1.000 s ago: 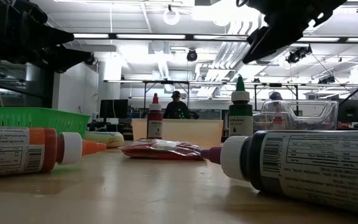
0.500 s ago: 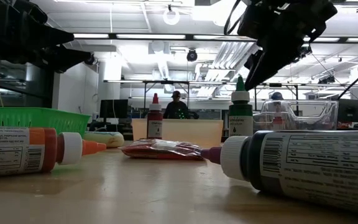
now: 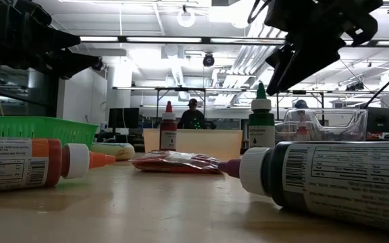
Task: Pick & Place Food Item
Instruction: Put the green food coloring bottle into the transparent bin
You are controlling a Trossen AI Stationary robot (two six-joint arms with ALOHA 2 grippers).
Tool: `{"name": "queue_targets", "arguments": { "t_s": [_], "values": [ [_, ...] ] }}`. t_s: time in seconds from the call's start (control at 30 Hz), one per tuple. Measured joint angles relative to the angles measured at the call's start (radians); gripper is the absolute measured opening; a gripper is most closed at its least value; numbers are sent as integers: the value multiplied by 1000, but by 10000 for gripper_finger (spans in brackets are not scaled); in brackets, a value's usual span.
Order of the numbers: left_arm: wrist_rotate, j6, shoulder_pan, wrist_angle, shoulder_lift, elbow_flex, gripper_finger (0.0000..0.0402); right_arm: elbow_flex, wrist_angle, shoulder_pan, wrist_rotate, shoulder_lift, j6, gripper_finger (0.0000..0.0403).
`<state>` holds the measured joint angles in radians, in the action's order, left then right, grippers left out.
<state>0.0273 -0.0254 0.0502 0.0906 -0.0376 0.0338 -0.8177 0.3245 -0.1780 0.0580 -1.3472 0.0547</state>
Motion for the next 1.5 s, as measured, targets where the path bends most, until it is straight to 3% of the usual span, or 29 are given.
{"name": "queue_targets", "arguments": {
  "t_s": [0.53,0.97,1.5],
  "values": [
    [0,0,0,0,0,0,398,0,-8,1,22,-11,28,151],
    [0,0,0,0,0,0,398,0,-32,1,21,-52,29,211],
    [0,0,0,0,0,0,398,1,-80,1,19,-87,58,216]
  ]
}}
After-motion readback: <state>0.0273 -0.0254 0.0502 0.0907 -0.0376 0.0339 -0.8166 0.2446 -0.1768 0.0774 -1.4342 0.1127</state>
